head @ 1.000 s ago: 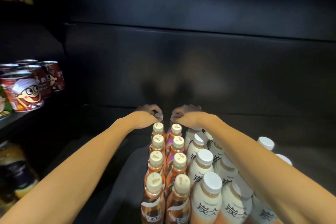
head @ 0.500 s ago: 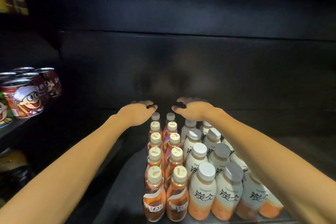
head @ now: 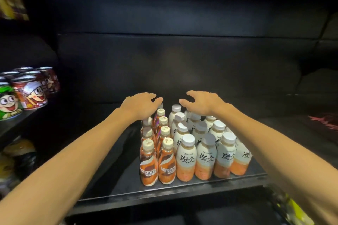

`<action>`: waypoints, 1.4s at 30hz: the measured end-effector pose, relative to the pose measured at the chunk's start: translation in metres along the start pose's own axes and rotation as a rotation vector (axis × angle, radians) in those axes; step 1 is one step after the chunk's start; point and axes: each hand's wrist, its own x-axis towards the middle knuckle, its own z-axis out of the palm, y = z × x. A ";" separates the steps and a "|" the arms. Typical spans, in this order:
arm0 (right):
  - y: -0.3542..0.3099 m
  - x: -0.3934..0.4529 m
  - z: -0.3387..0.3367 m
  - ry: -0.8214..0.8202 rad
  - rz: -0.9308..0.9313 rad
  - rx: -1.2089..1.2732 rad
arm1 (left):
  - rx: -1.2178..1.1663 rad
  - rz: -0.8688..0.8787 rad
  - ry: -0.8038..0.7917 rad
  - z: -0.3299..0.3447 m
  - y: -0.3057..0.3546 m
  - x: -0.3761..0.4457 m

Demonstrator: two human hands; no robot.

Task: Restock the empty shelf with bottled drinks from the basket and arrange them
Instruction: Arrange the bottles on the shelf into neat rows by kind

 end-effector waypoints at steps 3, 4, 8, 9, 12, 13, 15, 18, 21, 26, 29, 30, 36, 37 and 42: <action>0.008 -0.033 -0.011 0.010 -0.011 0.007 | -0.001 0.004 0.017 -0.004 0.016 -0.025; 0.011 -0.046 -0.014 0.018 -0.018 0.010 | 0.008 0.003 0.026 -0.006 0.023 -0.036; 0.032 -0.101 -0.026 0.034 -0.041 0.019 | 0.018 -0.012 0.081 -0.006 0.055 -0.083; 0.038 -0.116 -0.027 0.035 -0.049 0.017 | 0.015 -0.013 0.101 -0.004 0.064 -0.097; 0.057 -0.160 -0.029 0.038 -0.067 0.012 | 0.063 -0.038 0.161 0.004 0.091 -0.143; 0.063 -0.174 -0.029 0.035 -0.068 0.012 | 0.079 -0.048 0.171 0.008 0.099 -0.158; 0.073 -0.201 -0.027 0.029 -0.069 0.019 | 0.084 -0.061 0.167 0.015 0.113 -0.186; 0.082 -0.238 -0.027 0.025 -0.078 0.037 | 0.071 -0.074 0.146 0.019 0.130 -0.222; 0.087 -0.264 -0.028 0.014 -0.084 0.044 | 0.101 -0.085 0.122 0.020 0.143 -0.249; 0.086 -0.283 -0.026 0.018 -0.076 0.032 | 0.135 -0.050 0.124 0.026 0.144 -0.262; 0.086 -0.280 -0.021 0.017 -0.066 0.033 | 0.146 -0.054 0.118 0.034 0.134 -0.253; 0.086 -0.277 -0.020 0.016 -0.057 0.034 | 0.146 -0.052 0.117 0.036 0.131 -0.250; 0.083 -0.258 -0.008 0.043 -0.030 0.052 | 0.134 0.020 0.162 0.046 0.110 -0.223; 0.082 -0.253 -0.005 0.051 -0.026 0.056 | 0.139 0.041 0.166 0.047 0.106 -0.217; 0.073 -0.222 0.003 0.082 -0.025 0.057 | 0.156 0.172 0.194 0.051 0.099 -0.186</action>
